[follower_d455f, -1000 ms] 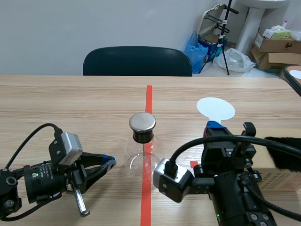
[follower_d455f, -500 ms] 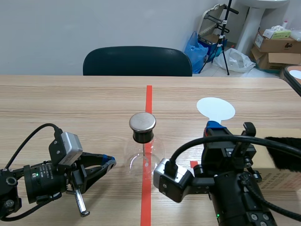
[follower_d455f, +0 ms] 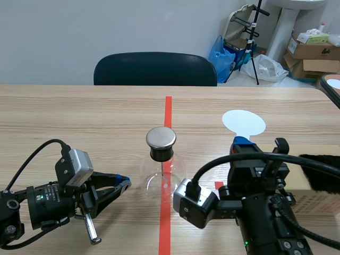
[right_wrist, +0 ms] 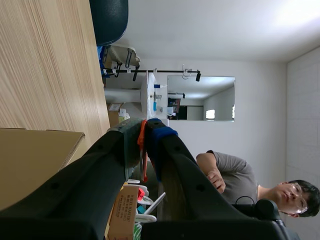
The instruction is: Do the electroscope experiment
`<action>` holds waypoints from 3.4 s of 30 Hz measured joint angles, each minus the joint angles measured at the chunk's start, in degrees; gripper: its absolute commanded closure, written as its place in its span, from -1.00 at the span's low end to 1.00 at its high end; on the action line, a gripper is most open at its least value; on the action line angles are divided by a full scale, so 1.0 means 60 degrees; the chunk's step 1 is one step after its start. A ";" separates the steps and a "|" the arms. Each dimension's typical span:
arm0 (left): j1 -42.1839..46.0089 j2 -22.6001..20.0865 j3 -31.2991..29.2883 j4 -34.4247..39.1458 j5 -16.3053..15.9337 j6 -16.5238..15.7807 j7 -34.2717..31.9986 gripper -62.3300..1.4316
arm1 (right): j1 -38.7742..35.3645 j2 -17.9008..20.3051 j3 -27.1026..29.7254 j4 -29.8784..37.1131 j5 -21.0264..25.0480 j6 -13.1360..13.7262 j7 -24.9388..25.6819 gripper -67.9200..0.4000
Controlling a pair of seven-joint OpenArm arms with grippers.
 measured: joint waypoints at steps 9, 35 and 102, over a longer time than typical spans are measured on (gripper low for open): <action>0.0000 0.0000 0.0000 0.0000 0.0000 0.0000 0.0000 0.86 | 0.0000 0.0000 0.0000 0.0000 0.0000 0.0000 0.0000 0.94; 0.0000 0.0000 0.0000 0.0000 0.0000 0.0000 0.0000 0.86 | 0.0000 0.0000 0.0000 0.0000 0.0000 0.0000 0.0000 0.94; 0.0736 -0.0980 -0.0004 0.0856 -0.0044 -0.0015 -0.0313 0.86 | -0.2182 -0.0619 0.2055 0.0659 0.0000 -0.1832 0.2506 0.94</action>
